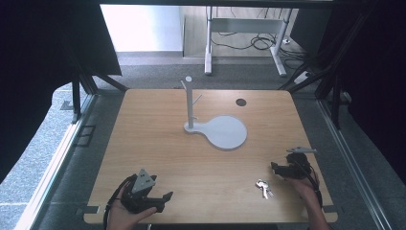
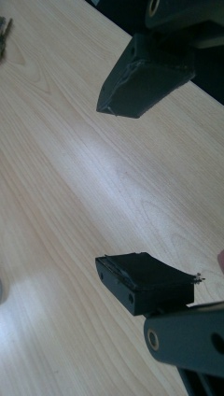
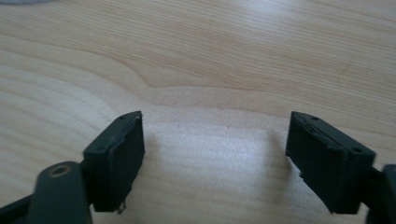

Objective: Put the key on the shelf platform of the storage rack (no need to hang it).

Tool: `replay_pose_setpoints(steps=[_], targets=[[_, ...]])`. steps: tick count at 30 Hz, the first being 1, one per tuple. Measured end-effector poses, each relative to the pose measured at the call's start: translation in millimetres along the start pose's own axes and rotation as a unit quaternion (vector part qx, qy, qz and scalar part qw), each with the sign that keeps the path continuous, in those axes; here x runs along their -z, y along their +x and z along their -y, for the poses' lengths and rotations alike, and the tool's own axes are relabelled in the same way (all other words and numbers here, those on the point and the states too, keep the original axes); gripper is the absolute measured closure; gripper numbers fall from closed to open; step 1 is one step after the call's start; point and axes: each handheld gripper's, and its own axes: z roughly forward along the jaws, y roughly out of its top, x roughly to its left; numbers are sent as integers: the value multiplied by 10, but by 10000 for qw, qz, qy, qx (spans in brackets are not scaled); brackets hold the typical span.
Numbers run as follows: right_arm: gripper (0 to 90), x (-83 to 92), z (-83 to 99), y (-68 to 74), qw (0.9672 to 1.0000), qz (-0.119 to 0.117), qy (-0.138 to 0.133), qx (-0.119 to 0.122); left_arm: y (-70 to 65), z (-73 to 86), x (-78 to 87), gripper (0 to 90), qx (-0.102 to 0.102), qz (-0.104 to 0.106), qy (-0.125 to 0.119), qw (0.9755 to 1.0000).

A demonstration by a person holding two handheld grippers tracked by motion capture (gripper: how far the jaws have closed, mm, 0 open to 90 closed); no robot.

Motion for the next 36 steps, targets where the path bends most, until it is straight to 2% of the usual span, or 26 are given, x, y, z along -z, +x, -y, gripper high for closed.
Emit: replay_pose_setpoints(steps=[5, 10, 13, 16, 20, 23, 30, 36], targets=[[269, 147, 0, 15, 9997, -174, -124, 79, -19, -13, 5, 226, -18, 17, -26, 10000], [292, 288, -38, 62, 9994, -228, -146, 198, -32, 3, 55, 225, -53, -4, -68, 10000], [309, 377, -50, 94, 9991, -325, -108, 232, -44, -7, 108, 225, -44, 8, -167, 9999], [325, 433, -65, 86, 9987, -371, 7, 354, -36, -1, 105, 225, -32, 3, -150, 9999], [324, 463, -99, 42, 9985, -461, 48, 305, -27, -4, 102, 225, -1, 18, -164, 9999], [331, 473, -137, 39, 9982, -450, 107, 375, -7, 4, 92, 225, 13, -5, -126, 9999], [353, 479, -208, 48, 9974, -527, 31, 497, 18, 16, 67, 226, 68, -33, -100, 9999], [366, 474, -239, 50, 9971, -593, 22, 471, 14, 15, 66, 226, 52, -32, -103, 9999]])
